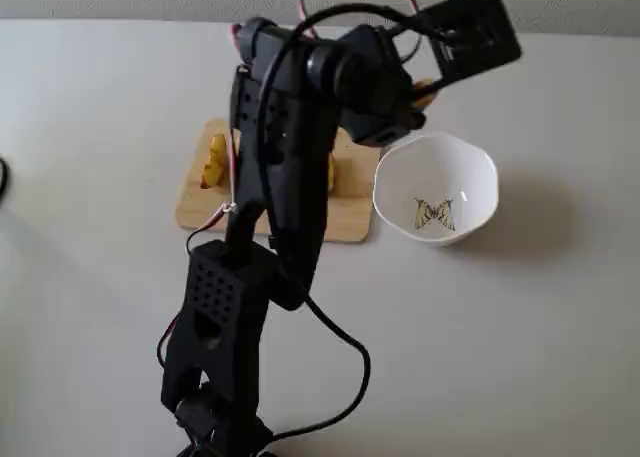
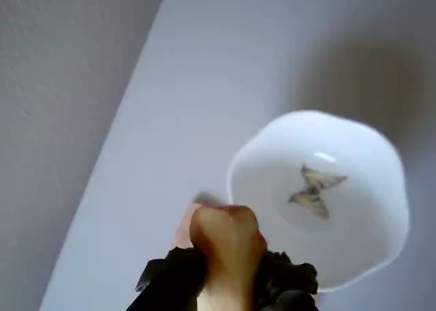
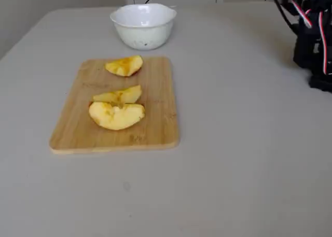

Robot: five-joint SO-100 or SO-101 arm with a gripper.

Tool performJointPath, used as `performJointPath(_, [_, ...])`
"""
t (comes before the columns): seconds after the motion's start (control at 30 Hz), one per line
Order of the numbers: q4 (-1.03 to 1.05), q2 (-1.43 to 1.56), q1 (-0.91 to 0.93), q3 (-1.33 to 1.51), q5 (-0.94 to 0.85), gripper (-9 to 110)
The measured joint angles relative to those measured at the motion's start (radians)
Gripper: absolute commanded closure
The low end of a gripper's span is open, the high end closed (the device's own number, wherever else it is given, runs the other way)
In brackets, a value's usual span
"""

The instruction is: Pick up the second from the right apple slice from the cutting board and place it into the bowl

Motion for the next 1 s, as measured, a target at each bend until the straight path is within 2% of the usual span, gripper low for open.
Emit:
performJointPath(0.17, [0.0,-0.051,0.034,0.002,-0.014,101])
performJointPath(0.27, [0.0,-0.072,0.037,0.002,-0.02,96])
performJointPath(0.43, [0.0,-0.103,0.037,0.002,-0.021,71])
performJointPath(0.57, [0.0,-0.12,0.049,0.002,-0.026,59])
performJointPath(0.73, [0.0,-0.121,0.055,0.002,-0.028,60])
performJointPath(0.83, [0.002,-0.118,0.055,0.014,-0.026,65])
performJointPath(1.0, [0.002,0.046,0.014,0.147,0.02,69])
